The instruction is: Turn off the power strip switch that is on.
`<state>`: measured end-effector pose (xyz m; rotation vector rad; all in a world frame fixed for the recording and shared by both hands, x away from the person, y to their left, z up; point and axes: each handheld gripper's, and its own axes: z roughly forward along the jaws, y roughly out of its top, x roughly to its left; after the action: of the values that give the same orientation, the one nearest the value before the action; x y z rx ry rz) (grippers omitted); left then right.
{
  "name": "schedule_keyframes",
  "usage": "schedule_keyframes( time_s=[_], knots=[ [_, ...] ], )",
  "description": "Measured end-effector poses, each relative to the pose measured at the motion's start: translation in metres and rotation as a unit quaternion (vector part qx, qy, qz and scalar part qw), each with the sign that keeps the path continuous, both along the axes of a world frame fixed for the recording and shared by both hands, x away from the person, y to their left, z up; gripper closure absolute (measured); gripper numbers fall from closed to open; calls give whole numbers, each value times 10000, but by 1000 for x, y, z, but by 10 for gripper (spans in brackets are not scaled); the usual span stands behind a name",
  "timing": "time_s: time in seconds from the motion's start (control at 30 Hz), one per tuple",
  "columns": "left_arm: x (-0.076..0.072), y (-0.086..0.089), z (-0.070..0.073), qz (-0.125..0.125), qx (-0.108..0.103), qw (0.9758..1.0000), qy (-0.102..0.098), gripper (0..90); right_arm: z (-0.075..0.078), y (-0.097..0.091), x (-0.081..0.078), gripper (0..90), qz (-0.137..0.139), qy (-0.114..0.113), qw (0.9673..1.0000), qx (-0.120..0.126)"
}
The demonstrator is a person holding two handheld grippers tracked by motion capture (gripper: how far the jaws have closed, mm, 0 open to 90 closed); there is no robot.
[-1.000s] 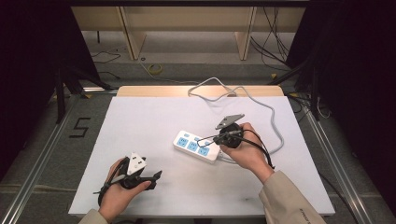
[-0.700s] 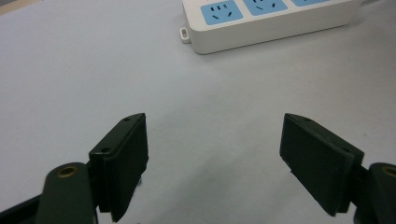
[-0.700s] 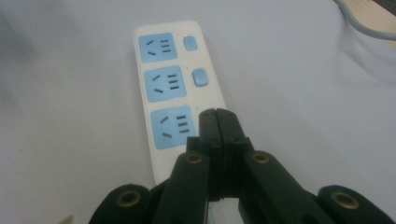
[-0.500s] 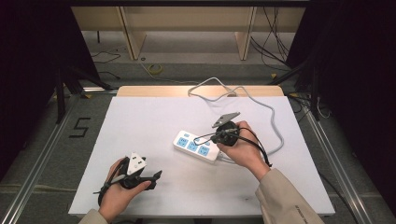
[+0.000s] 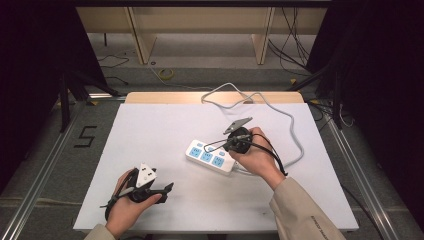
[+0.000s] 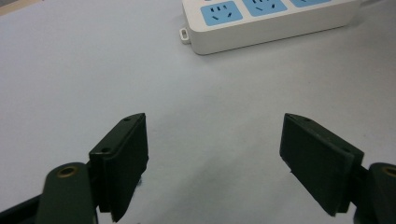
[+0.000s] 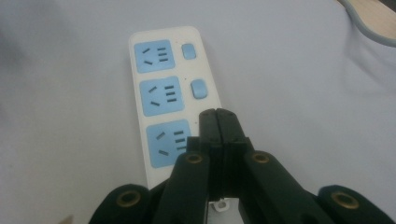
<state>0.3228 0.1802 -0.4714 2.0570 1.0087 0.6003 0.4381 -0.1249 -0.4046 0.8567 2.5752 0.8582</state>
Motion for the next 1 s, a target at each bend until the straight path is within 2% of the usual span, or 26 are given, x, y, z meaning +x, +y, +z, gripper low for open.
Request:
schedule_keyframes(
  time_s=[1.0],
  knots=[
    [0,-1,0,-3,-10,10000,-12,234,-2,26,16,900,160,112,9997,-150]
  ],
)
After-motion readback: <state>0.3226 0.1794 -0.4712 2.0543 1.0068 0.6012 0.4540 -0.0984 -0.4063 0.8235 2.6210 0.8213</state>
